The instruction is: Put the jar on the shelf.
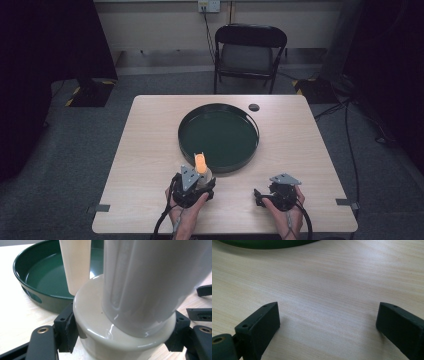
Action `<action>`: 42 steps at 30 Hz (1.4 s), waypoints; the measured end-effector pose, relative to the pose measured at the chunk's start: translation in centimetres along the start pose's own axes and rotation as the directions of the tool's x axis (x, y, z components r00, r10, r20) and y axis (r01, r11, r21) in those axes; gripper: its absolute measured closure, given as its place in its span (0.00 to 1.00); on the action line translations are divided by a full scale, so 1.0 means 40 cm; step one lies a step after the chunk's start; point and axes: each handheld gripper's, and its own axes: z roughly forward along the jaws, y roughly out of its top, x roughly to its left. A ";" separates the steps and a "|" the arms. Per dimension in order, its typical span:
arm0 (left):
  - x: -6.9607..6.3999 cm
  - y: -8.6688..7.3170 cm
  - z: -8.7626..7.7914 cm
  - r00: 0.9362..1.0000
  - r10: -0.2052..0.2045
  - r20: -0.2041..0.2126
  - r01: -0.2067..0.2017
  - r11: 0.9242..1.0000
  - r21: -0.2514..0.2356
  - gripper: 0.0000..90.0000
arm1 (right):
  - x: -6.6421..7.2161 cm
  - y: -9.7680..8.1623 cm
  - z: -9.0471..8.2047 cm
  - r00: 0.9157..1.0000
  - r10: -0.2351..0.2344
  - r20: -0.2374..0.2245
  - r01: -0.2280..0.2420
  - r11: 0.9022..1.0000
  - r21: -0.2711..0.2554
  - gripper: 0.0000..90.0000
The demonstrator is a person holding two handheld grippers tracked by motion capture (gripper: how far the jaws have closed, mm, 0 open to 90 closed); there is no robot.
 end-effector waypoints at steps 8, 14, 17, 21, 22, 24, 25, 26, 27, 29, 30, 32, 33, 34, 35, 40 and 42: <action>0.009 0.021 -0.006 1.000 0.008 0.002 -0.008 1.000 -0.007 0.31 | 0.000 0.000 0.000 1.000 0.000 0.000 0.000 1.000 0.000 0.05; 0.009 0.035 -0.009 1.000 0.012 0.012 -0.012 1.000 -0.013 0.31 | 0.000 0.000 0.000 1.000 0.000 0.000 0.000 1.000 0.000 0.05; 0.009 0.045 -0.008 1.000 0.018 0.019 -0.018 1.000 -0.010 0.31 | 0.000 0.000 0.000 1.000 0.000 0.000 0.000 1.000 0.000 0.05; 0.008 0.054 -0.009 0.999 0.027 0.019 -0.027 1.000 -0.010 0.31 | 0.000 0.000 0.000 1.000 0.000 0.000 0.000 1.000 0.000 0.05; 0.008 0.057 -0.009 0.999 0.027 0.022 -0.026 1.000 -0.013 0.31 | 0.000 0.000 0.000 1.000 0.000 0.000 0.000 1.000 0.000 0.05; 0.009 0.063 -0.010 0.999 0.028 0.025 -0.027 0.999 -0.017 0.31 | 0.000 0.000 0.000 1.000 0.000 0.000 0.000 1.000 0.000 0.05; 0.009 0.066 -0.010 0.999 0.030 0.025 -0.030 0.999 -0.017 0.31 | 0.000 0.000 0.000 1.000 0.000 0.000 0.000 1.000 0.000 0.05; 0.009 0.072 -0.010 0.999 0.035 0.027 -0.034 0.999 -0.020 0.31 | 0.000 0.000 0.000 1.000 0.000 0.000 0.000 1.000 0.000 0.05; 0.009 0.072 -0.010 0.999 0.035 0.027 -0.034 0.999 -0.020 0.31 | 0.000 0.000 0.000 1.000 0.000 0.000 0.000 1.000 0.000 0.05; 0.013 0.080 -0.008 0.999 0.039 0.025 -0.039 0.999 -0.022 0.31 | 0.000 0.000 0.000 1.000 0.000 0.000 0.000 1.000 0.000 0.05; 0.014 0.082 -0.008 0.999 0.040 0.025 -0.039 0.999 -0.020 0.32 | 0.000 0.000 0.000 1.000 0.000 0.000 0.000 1.000 0.000 0.05; 0.016 0.084 -0.007 0.999 0.036 0.027 -0.036 0.999 -0.025 0.31 | 0.000 0.000 0.000 1.000 0.000 0.000 0.000 1.000 0.000 0.05; 0.017 0.087 -0.007 0.999 0.037 0.028 -0.037 0.999 -0.025 0.31 | 0.000 0.000 0.000 1.000 0.000 0.000 0.000 1.000 0.000 0.05; 0.019 0.093 -0.006 0.999 0.039 0.028 -0.038 0.999 -0.026 0.32 | 0.000 0.000 0.000 1.000 0.000 0.000 0.000 1.000 0.000 0.05; 0.019 0.093 -0.006 0.999 0.039 0.028 -0.038 0.999 -0.026 0.32 | 0.000 0.000 0.000 1.000 0.000 0.000 0.000 1.000 0.000 0.05; 0.020 0.111 -0.003 0.999 0.046 0.025 -0.046 0.998 -0.035 0.32 | 0.000 0.000 0.000 1.000 0.000 0.000 0.000 1.000 0.000 0.05; 0.020 0.119 0.001 0.999 0.045 0.031 -0.044 0.998 -0.038 0.32 | 0.000 0.000 0.000 1.000 0.000 0.000 0.000 1.000 0.000 0.05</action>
